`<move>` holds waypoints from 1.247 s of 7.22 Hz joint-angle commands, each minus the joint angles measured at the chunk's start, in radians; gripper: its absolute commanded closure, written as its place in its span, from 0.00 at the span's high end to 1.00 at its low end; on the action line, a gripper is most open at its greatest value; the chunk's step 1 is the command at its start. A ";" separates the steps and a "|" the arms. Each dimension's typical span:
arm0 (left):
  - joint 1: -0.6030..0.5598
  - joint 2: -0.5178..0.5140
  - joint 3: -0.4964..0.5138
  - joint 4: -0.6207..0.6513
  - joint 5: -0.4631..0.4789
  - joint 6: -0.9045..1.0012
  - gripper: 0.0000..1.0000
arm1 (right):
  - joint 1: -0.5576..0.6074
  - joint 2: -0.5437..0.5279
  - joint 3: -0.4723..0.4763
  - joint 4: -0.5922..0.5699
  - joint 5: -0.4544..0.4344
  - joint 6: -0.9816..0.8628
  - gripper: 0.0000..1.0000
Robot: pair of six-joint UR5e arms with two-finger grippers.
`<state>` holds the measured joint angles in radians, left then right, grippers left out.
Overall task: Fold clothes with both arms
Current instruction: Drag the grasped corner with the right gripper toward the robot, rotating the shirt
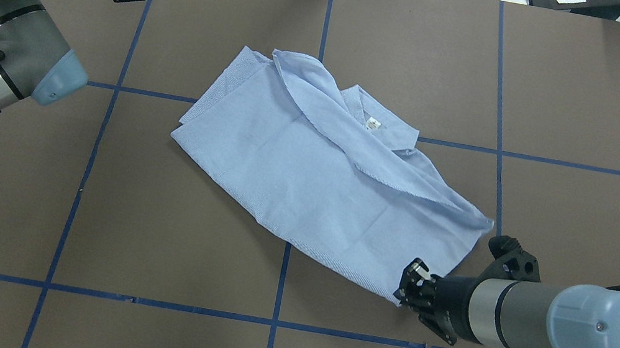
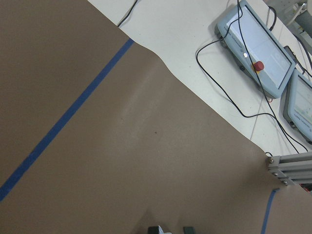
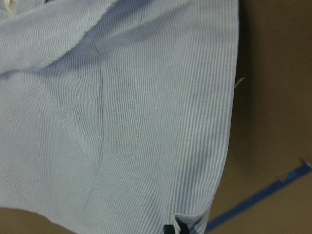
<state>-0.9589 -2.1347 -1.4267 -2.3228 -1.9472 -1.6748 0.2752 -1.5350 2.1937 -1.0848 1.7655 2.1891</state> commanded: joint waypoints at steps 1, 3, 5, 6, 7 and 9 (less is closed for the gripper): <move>0.005 0.034 -0.111 0.072 -0.044 -0.002 0.32 | -0.086 -0.011 0.041 0.005 0.135 -0.002 0.00; 0.063 0.070 -0.205 0.131 -0.049 -0.044 0.33 | -0.140 -0.011 0.055 0.008 0.137 -0.011 0.22; 0.115 0.145 -0.259 0.131 -0.042 -0.075 0.36 | -0.090 -0.013 0.055 0.008 0.137 -0.011 1.00; 0.149 0.212 -0.332 0.131 -0.024 -0.110 0.37 | -0.018 -0.010 0.055 0.008 0.137 -0.012 1.00; 0.220 0.266 -0.369 0.131 0.047 -0.149 0.40 | 0.054 -0.001 0.040 0.008 0.137 -0.015 1.00; 0.345 0.277 -0.345 0.131 0.152 -0.192 0.45 | 0.227 0.060 -0.088 0.009 0.126 -0.157 1.00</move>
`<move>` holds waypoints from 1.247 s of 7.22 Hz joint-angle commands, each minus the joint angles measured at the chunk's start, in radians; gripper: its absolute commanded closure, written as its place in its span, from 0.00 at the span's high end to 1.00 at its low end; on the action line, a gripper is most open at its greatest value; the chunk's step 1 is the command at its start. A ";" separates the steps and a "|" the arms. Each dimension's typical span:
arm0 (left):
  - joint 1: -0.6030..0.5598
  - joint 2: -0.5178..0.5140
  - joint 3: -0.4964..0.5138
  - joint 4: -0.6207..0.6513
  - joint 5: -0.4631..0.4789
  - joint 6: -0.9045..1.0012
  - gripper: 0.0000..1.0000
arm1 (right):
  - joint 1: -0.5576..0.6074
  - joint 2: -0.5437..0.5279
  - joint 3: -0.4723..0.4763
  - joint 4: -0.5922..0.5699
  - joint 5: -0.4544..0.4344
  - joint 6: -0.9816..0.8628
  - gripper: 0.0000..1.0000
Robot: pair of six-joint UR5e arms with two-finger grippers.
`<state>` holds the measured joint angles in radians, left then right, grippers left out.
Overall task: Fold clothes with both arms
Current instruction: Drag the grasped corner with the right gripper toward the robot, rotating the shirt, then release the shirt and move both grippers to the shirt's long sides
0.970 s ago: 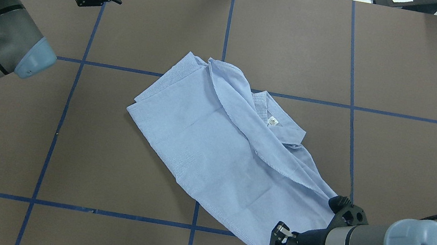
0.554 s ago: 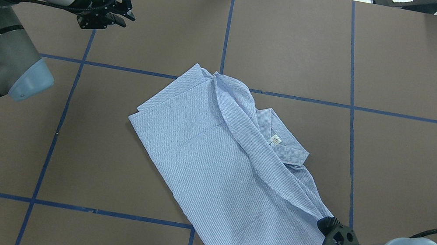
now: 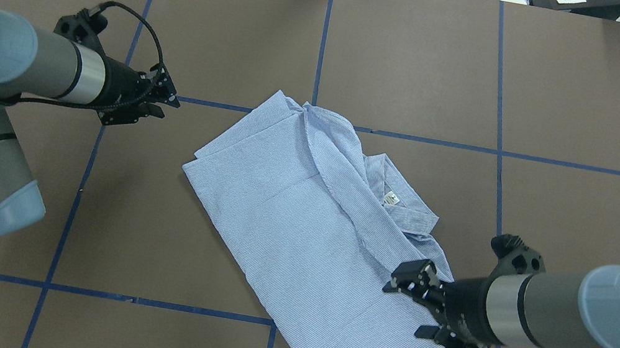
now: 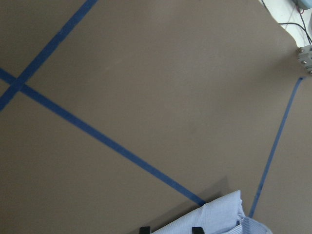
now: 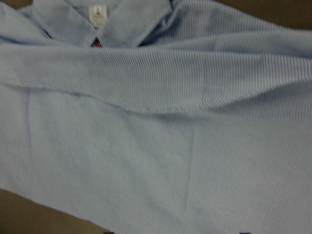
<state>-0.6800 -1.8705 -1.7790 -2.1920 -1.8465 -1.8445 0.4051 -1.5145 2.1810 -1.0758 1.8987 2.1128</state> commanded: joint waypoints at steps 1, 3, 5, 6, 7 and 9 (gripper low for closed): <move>0.103 0.013 0.016 0.000 0.078 -0.051 0.47 | 0.165 0.090 -0.149 0.000 -0.010 -0.112 1.00; 0.137 -0.001 0.048 0.000 0.102 -0.067 0.55 | 0.239 0.186 -0.284 0.000 -0.013 -0.129 1.00; 0.139 -0.042 0.101 0.000 0.102 -0.064 0.54 | 0.238 0.192 -0.320 0.000 -0.021 -0.158 1.00; 0.139 -0.045 0.102 0.000 0.104 -0.061 0.54 | 0.238 0.192 -0.322 0.000 -0.023 -0.159 1.00; 0.139 -0.045 0.108 0.000 0.104 -0.061 0.53 | 0.238 0.192 -0.322 0.000 -0.024 -0.159 1.00; 0.139 -0.044 0.110 0.000 0.105 -0.056 0.51 | 0.238 0.195 -0.331 0.000 -0.024 -0.159 1.00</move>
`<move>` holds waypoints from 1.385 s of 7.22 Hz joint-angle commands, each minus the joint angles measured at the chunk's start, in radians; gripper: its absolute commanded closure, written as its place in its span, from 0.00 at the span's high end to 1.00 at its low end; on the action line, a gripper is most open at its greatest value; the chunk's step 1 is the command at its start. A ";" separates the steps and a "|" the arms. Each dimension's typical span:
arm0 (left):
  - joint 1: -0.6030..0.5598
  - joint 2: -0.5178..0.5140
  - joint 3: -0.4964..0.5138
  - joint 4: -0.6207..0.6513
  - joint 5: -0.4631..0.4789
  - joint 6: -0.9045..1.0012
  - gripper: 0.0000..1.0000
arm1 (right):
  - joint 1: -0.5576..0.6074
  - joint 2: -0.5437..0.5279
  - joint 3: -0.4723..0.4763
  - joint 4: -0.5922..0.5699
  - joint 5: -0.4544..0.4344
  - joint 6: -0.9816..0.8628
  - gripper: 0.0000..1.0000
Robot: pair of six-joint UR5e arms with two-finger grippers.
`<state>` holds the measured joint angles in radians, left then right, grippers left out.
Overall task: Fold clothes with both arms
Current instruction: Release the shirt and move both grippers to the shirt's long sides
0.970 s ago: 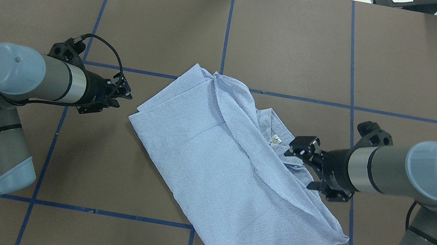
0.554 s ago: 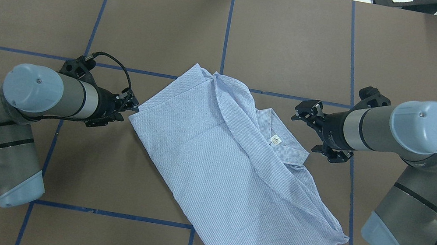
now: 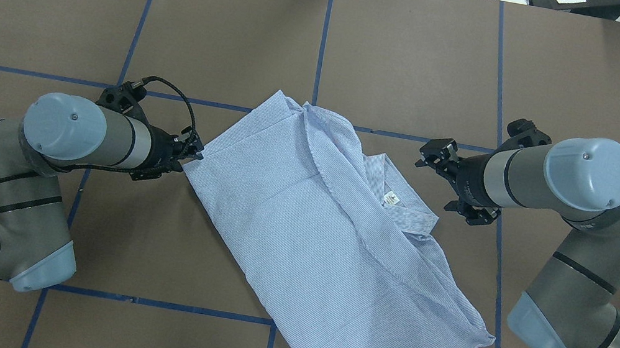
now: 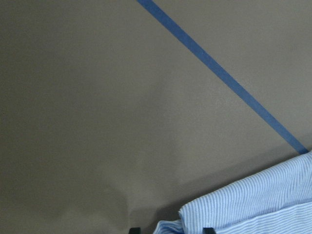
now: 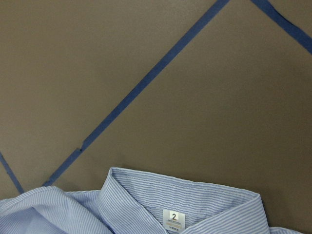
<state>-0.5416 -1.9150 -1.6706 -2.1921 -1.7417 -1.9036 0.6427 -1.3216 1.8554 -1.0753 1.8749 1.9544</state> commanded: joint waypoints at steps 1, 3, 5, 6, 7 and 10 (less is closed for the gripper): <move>0.000 0.002 0.003 0.000 0.001 0.006 0.51 | 0.000 0.002 -0.007 0.000 0.000 0.000 1.00; 0.002 0.001 0.003 -0.002 0.001 -0.005 0.44 | 0.000 0.004 -0.015 0.000 -0.003 0.000 1.00; 0.002 0.005 0.003 -0.002 0.004 -0.006 0.07 | -0.005 0.015 -0.027 0.000 -0.026 0.000 1.00; 0.002 0.008 0.003 0.000 0.013 -0.003 0.00 | -0.006 0.028 -0.044 0.000 -0.034 0.001 1.00; 0.002 0.011 0.008 0.000 0.016 0.012 0.00 | -0.008 0.036 -0.053 0.000 -0.042 0.001 1.00; -0.107 -0.065 0.122 -0.002 0.011 0.206 0.00 | -0.008 0.038 -0.053 0.000 -0.045 0.001 1.00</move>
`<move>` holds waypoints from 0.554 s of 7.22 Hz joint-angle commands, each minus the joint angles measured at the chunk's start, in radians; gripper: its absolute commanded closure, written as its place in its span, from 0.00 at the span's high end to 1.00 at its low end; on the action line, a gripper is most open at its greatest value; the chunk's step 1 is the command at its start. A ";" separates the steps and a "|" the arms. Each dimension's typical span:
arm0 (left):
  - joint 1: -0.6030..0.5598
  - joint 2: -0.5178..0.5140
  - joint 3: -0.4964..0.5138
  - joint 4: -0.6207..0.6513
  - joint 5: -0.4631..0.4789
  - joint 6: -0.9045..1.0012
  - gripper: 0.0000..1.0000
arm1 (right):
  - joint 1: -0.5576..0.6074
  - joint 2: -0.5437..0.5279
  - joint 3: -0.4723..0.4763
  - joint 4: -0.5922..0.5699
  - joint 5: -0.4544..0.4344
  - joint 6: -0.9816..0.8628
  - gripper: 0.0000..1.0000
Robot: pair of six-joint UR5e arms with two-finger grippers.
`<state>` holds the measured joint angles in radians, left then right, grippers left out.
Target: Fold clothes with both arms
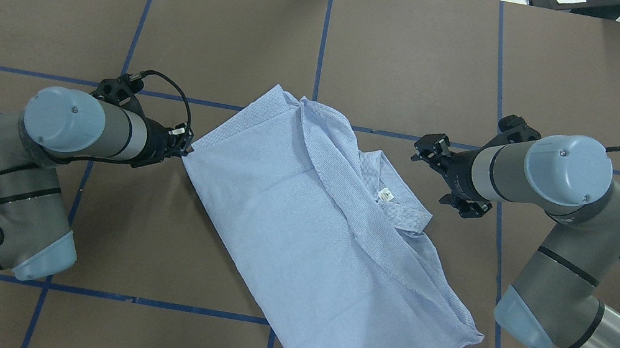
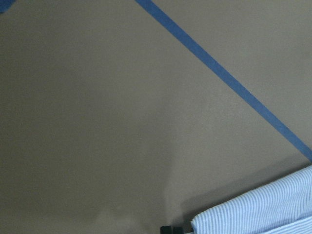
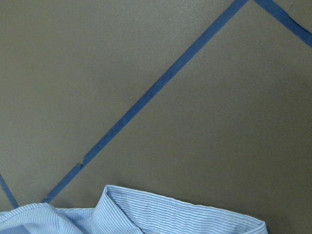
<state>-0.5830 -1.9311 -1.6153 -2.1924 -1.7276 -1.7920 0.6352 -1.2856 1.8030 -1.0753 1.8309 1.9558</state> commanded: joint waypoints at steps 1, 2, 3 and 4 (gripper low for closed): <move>-0.142 -0.130 0.171 -0.010 -0.004 0.174 0.00 | 0.000 0.005 -0.001 0.000 -0.001 0.002 1.00; -0.191 -0.219 0.296 -0.039 -0.004 0.202 0.00 | 0.000 0.014 -0.001 0.000 -0.002 0.002 1.00; -0.225 -0.305 0.433 -0.117 -0.003 0.204 0.00 | -0.006 0.018 0.001 0.000 -0.008 0.003 1.00; -0.250 -0.372 0.543 -0.177 -0.003 0.204 0.00 | -0.032 0.029 -0.001 0.000 -0.054 0.003 1.00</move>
<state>-0.7940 -2.2114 -1.2173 -2.2961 -1.7308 -1.5959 0.6243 -1.2671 1.8029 -1.0753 1.8129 1.9583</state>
